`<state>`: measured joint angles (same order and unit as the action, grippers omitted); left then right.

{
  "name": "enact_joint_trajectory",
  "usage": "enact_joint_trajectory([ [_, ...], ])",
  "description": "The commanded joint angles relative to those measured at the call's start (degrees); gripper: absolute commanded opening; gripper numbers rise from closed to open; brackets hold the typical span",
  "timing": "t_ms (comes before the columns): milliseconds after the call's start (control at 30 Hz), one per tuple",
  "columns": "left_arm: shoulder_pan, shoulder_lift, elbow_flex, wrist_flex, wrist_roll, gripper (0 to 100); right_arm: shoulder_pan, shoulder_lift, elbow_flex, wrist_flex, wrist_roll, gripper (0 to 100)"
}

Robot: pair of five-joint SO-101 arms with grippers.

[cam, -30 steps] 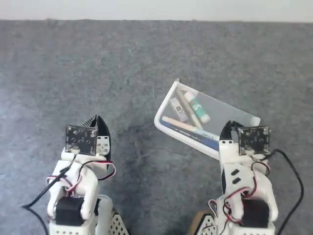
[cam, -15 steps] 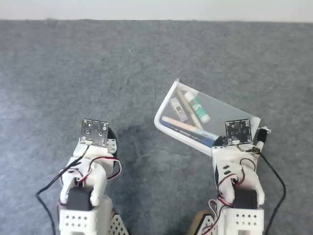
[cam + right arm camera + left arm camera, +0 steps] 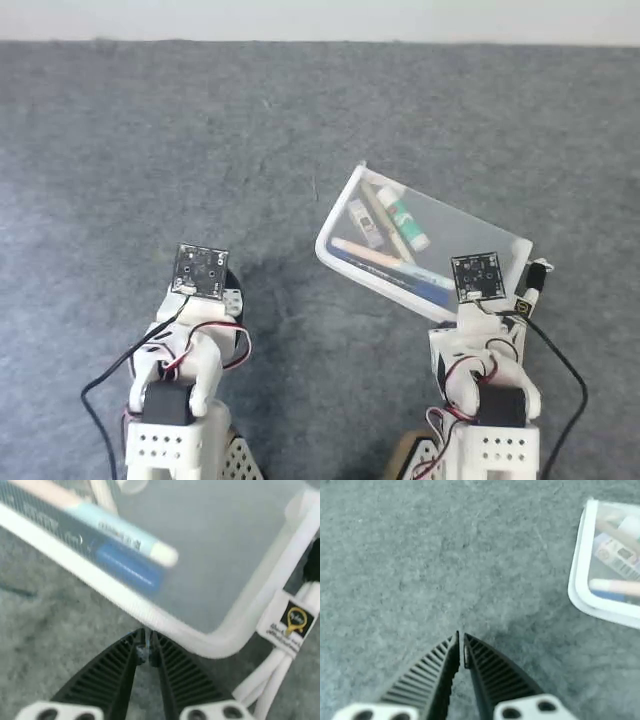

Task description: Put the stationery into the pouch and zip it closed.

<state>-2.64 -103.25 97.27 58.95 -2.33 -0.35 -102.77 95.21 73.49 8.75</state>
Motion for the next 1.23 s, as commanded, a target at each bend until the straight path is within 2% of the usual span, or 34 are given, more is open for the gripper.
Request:
enact_joint_trajectory([
  [0, -0.2, -0.9, -0.7, 6.3, 0.2, 1, 1.2, -1.2, 1.3, 1.5, 1.1, 0.6],
  [133, -0.2, -0.9, -0.7, 13.4, 0.2, 1, 0.8, -1.2, 1.3, 1.5, 1.1, 0.6],
  [1200, -0.1, -1.0, -0.7, 13.3, 0.4, 1, 0.8, -1.2, 1.3, 1.5, 1.1, 0.6],
])
